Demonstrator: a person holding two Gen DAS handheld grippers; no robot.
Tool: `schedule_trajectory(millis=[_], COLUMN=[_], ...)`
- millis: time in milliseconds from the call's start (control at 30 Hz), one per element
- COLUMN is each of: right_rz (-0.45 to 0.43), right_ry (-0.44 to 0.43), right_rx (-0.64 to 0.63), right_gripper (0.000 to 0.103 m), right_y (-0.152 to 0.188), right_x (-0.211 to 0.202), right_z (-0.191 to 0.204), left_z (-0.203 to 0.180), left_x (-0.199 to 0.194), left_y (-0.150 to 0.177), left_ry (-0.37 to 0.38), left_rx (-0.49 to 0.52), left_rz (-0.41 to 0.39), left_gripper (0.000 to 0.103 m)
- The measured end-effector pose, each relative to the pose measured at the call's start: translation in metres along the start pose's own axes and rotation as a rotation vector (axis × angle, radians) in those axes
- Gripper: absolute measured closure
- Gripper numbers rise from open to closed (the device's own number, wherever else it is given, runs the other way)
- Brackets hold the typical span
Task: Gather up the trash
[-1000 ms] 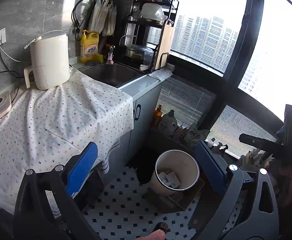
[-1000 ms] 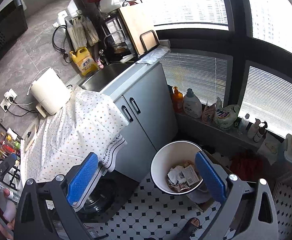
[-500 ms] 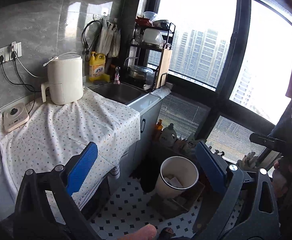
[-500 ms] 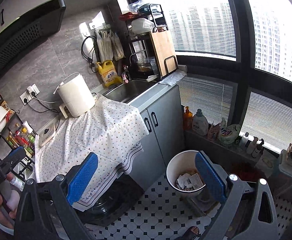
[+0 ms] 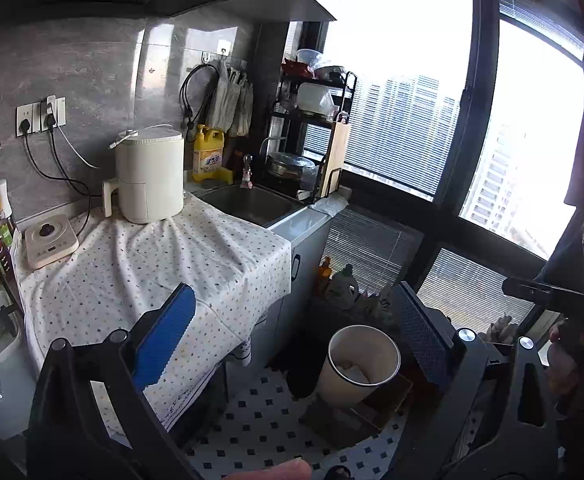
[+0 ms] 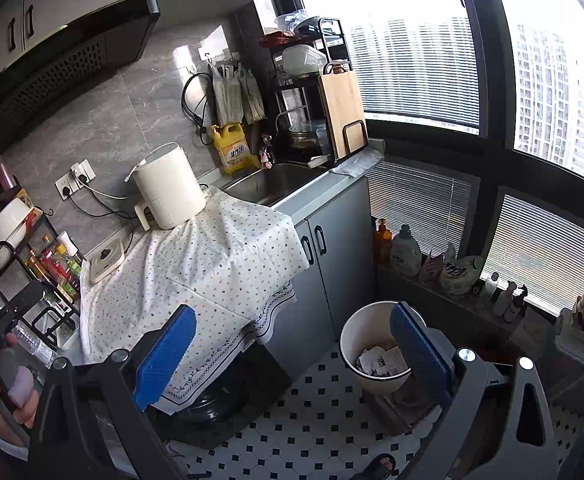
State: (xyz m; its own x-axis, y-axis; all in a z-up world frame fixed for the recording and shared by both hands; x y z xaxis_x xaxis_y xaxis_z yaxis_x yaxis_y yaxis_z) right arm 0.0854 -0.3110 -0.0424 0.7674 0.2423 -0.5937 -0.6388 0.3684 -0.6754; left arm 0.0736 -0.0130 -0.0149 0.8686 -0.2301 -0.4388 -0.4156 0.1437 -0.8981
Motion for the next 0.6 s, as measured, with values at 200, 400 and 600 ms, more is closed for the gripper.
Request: schedule_trajectory(millis=[200,400,600], right_rz=[0.007,0.003,0.002], right_ry=[-0.004,-0.012,-0.001], right_rx=[-0.007,-0.005,0.014], right_gripper=[0.008,0.008,0.008], right_y=[0.003,0.004,0.008], right_x=[0.003,0.003,0.001], right_z=[0.008,0.009,0.004], left_z=[0.006,0.006,0.003], left_x=[-0.005,-0.011,-0.012], left_y=[0.003,0.003,0.004], left_ry=[-0.014,-0.016,-0.012], left_rx=[-0.007,-0.010,-0.009], left_rz=[0.005,-0.004,0.000], left_gripper=[0.006,0.006,0.006])
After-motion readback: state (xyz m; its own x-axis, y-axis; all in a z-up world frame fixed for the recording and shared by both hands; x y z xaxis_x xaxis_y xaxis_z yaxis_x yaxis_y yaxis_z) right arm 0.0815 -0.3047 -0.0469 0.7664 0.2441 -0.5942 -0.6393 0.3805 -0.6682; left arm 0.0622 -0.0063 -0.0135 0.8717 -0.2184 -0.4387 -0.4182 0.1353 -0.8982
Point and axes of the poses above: each gripper's, at about its wrist camera, not at the fingertips, and x roughly the way its jaws point, z to its left, y to its underside, the point moved 10 cm from there along x, roughly the way its jaws point, and after that the axes turned 13 degrees about x, right-handed, at the moved point
